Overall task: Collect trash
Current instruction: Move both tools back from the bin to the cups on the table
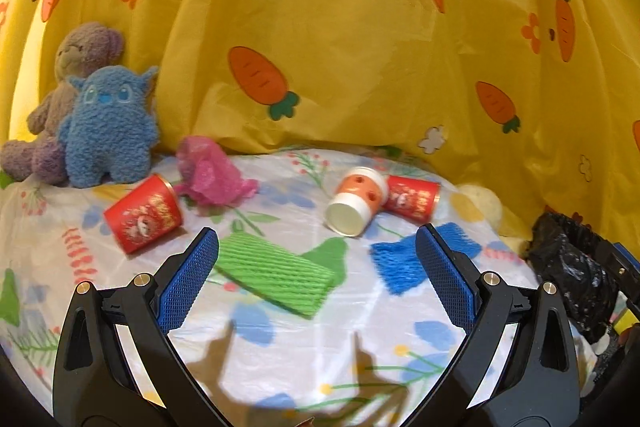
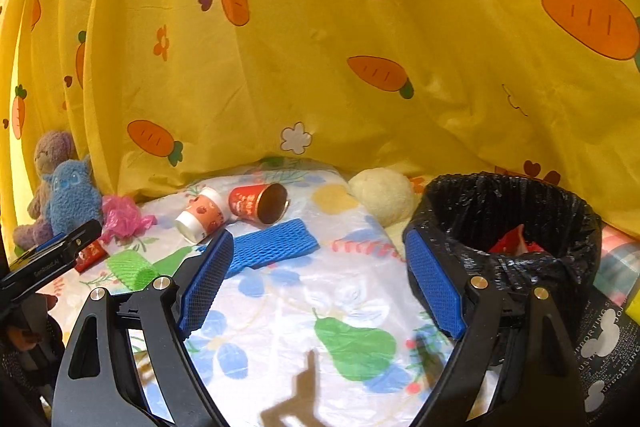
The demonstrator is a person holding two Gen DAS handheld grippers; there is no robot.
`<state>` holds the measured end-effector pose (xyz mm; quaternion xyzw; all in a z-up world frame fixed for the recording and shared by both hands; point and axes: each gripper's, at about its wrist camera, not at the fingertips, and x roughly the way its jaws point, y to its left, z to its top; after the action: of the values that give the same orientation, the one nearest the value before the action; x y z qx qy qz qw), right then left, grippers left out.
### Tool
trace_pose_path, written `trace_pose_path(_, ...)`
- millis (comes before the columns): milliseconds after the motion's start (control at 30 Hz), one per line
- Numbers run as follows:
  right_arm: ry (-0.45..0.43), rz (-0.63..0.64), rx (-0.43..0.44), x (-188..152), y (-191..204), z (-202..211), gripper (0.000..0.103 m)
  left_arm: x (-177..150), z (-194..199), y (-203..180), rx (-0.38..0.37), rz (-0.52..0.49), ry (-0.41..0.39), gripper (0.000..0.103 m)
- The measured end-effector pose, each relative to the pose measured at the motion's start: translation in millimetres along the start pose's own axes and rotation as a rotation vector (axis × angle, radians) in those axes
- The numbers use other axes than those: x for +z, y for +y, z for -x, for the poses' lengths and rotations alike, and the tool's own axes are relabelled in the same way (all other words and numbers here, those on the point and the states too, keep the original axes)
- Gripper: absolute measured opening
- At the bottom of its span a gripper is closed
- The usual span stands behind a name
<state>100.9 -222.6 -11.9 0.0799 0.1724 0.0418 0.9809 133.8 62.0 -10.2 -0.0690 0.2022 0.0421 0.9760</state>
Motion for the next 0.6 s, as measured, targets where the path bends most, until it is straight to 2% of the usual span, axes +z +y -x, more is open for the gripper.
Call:
trace_pose_path(167,0.021,0.048,0.077,0,39,-13,0.085,6,-11,61,0.136,0.029,0.018,0.097)
trace_pose_path(267,0.03,0.082,0.118,0,63,-21,0.085,8,-17,94,0.191,0.08,0.04,0.097)
trace_pose_path(433,0.044,0.124,0.173,-4,95,-34,0.085,4,-30,129,0.235,0.163,0.084,0.097)
trace_pose_path(600,0.058,0.155,0.198,-7,113,-43,0.085,3,-40,151,0.232,0.2,0.115,0.097)
